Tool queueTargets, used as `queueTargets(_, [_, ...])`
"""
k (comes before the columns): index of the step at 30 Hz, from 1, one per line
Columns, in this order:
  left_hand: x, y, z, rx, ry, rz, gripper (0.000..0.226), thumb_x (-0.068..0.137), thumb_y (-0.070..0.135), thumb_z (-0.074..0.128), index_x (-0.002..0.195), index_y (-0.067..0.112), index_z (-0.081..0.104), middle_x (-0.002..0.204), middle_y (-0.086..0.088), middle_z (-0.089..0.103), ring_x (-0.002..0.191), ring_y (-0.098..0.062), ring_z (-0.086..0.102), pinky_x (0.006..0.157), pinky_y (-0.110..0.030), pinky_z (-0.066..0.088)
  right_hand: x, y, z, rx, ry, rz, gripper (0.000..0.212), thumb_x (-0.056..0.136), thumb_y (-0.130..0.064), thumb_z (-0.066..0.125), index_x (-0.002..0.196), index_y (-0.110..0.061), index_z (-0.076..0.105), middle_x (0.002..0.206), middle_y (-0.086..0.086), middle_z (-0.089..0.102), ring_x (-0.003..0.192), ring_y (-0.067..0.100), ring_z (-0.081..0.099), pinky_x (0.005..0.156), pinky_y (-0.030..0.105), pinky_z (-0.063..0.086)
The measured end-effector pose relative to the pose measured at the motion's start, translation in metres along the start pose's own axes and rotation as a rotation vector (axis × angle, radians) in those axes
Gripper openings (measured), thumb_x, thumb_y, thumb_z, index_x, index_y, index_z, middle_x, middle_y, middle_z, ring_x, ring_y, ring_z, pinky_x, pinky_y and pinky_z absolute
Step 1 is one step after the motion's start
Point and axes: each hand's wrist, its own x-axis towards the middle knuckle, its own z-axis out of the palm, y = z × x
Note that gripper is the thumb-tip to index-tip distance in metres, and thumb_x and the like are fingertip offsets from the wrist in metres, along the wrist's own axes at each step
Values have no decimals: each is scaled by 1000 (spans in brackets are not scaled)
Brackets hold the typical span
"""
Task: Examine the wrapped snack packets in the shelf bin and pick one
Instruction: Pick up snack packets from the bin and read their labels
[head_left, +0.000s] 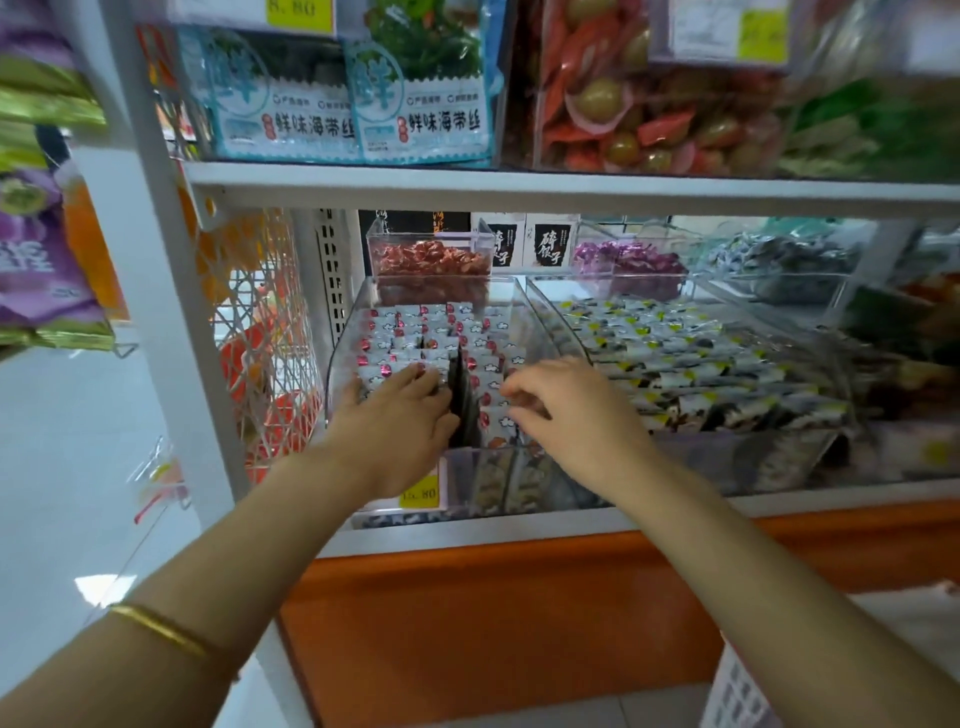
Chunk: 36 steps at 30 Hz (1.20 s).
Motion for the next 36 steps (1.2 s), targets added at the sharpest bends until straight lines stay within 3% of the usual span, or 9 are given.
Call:
queueTargets(5, [-2, 2, 4, -79, 47, -24, 52, 100, 43, 16, 149, 26, 14, 159, 5, 1, 145, -12, -5, 114, -55, 1, 6, -8, 10, -254, 5, -54, 29, 89, -40, 56, 110, -22, 65, 106, -4, 61, 103, 19, 42, 69, 29, 36])
queueTargets(9, [-1, 0, 3, -157, 78, -22, 53, 99, 46, 18, 149, 27, 17, 158, 6, 6, 145, -11, -2, 115, -52, 1, 11, -11, 9, -217, 21, -74, 20, 85, -40, 62, 96, -25, 68, 99, -8, 59, 94, 14, 38, 66, 26, 27])
queueTargets(14, [-6, -1, -2, -261, 148, -6, 51, 99, 44, 25, 147, 26, 24, 157, 6, 17, 145, -12, 5, 116, -50, 5, 15, -13, -1, 53, 63, 0, 9, 88, -28, 61, 84, -20, 63, 84, -12, 50, 87, 9, 44, 73, 25, 36])
queueTargets(16, [-8, 0, -11, -408, 270, 34, 46, 99, 37, 31, 141, 20, 38, 149, 1, 34, 140, -18, 23, 114, -44, 17, 14, -12, -9, 138, 165, 44, 8, 90, -23, 58, 83, -18, 60, 84, -12, 52, 84, 8, 49, 74, 25, 43])
queueTargets(19, [-14, 4, -23, -676, 450, 42, 39, 99, 29, 39, 134, 17, 49, 134, 0, 51, 120, -12, 45, 93, -19, 32, 11, -11, -23, 307, 360, 99, 9, 92, -16, 56, 83, -16, 57, 80, -7, 55, 76, 10, 55, 68, 22, 47])
queueTargets(23, [-21, 7, -29, -873, 415, 17, 39, 94, 35, 45, 132, 25, 50, 116, 12, 56, 103, -1, 53, 74, -4, 39, 6, -7, -31, 627, 522, 217, 13, 94, -13, 52, 82, -14, 55, 76, -3, 58, 55, 4, 57, 48, 15, 46])
queueTargets(26, [-22, 6, -29, -1144, 309, -4, 30, 92, 30, 51, 120, 24, 59, 100, 10, 65, 90, -3, 62, 81, -19, 52, 4, -6, -30, 932, 524, 360, 15, 95, -9, 50, 82, -12, 56, 75, 1, 61, 52, 7, 62, 48, 22, 53])
queueTargets(28, [-22, 6, -30, -1291, 298, -48, 18, 92, 26, 53, 101, 21, 67, 87, 2, 68, 80, -9, 66, 74, -26, 57, 3, -6, -28, 1126, 492, 420, 15, 95, -8, 49, 83, -8, 58, 74, 5, 61, 51, 8, 62, 50, 24, 55])
queueTargets(36, [-20, -1, -33, -1813, 344, -164, 23, 94, 16, 50, 79, 5, 65, 69, -8, 65, 60, -11, 62, 55, -18, 53, 5, -5, -21, 1670, 275, 513, 12, 79, -5, 59, 87, 2, 65, 79, 11, 69, 61, 14, 66, 55, 20, 54])
